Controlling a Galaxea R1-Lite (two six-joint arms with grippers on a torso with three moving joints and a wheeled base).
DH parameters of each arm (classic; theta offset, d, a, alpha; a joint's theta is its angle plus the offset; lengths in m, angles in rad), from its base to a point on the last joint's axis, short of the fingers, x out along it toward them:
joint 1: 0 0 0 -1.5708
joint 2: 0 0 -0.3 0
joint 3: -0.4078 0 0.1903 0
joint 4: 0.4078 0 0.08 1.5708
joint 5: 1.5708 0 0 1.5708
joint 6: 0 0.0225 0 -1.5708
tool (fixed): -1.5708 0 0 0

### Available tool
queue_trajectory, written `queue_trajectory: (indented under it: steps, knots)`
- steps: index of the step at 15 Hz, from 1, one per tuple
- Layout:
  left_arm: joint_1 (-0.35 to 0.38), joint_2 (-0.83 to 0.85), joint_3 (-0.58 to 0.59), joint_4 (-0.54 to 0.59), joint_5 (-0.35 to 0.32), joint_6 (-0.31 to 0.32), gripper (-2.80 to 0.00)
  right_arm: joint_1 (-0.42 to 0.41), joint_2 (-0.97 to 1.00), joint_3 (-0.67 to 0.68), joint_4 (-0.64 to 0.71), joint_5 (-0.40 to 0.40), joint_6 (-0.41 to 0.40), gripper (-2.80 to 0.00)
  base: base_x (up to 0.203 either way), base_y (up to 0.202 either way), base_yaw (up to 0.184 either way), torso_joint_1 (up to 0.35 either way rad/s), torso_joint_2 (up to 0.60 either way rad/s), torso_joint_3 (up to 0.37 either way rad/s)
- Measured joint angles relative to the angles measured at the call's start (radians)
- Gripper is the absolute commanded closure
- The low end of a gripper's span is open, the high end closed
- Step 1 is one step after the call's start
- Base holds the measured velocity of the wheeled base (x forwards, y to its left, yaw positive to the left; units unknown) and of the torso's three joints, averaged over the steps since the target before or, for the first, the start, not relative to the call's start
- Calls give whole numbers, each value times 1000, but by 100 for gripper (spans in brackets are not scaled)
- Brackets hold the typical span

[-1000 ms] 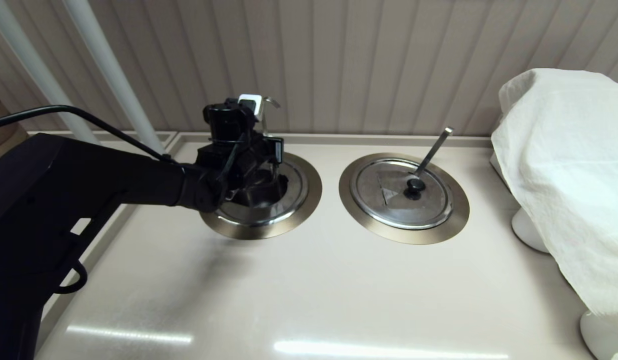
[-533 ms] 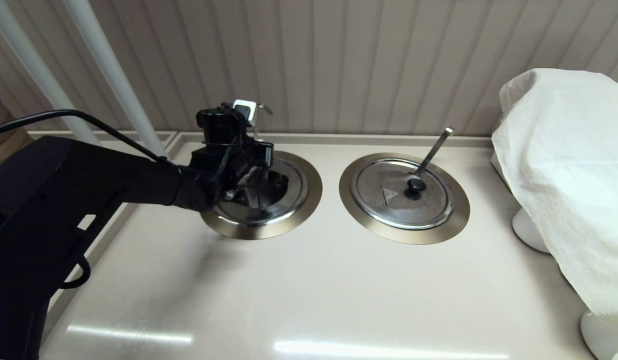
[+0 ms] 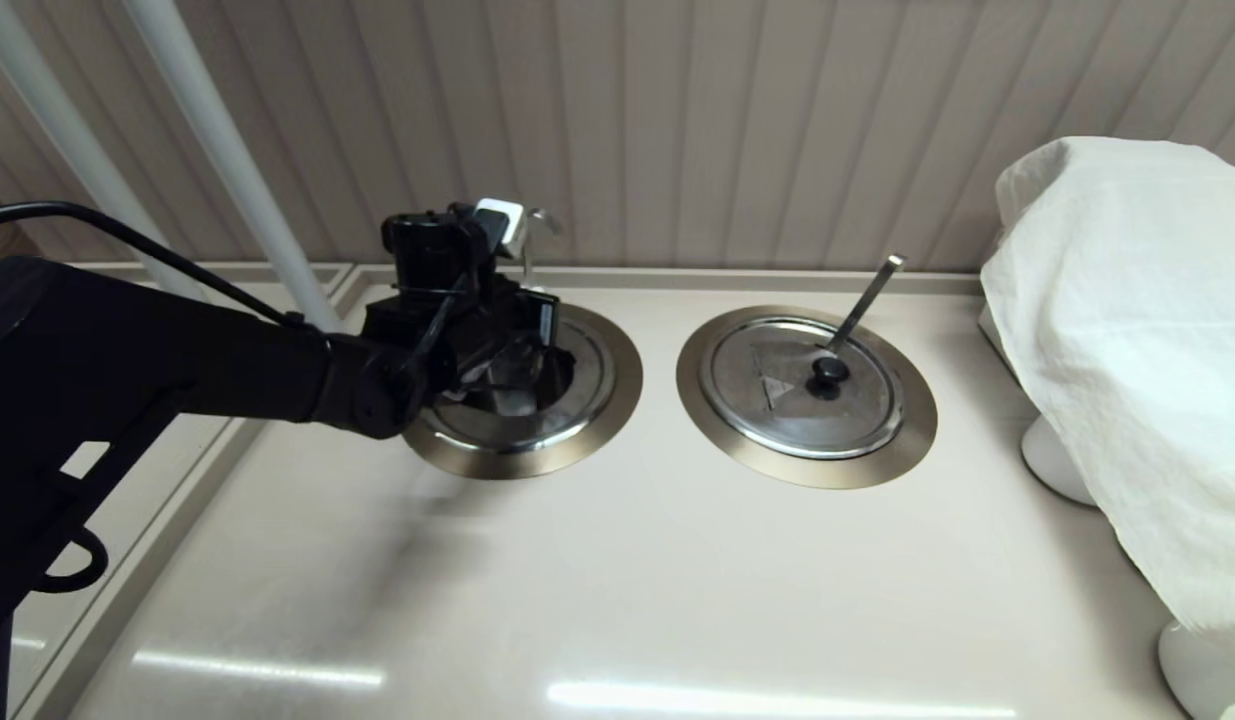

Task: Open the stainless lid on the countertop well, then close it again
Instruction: Stir with a spoon

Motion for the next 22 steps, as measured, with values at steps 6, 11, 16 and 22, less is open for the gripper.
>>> queue_trajectory:
  steps: [6,11,16,22]
  knots:
    - [-6,23,-62,-7,14,-24,0,0,0,0,0,0,0,-280,0,0,0,0,0,0]
    - [-11,87,-148,-38,75,-65,0,0,0,0,0,0,0,-280,0,0,0,0,0,0]
    - [-11,110,-158,-33,75,-62,0,0,0,0,0,0,0,-280,0,0,0,0,0,0]
    - [-45,151,-189,-42,131,-60,0,0,0,0,0,0,0,-280,0,0,0,0,0,0]
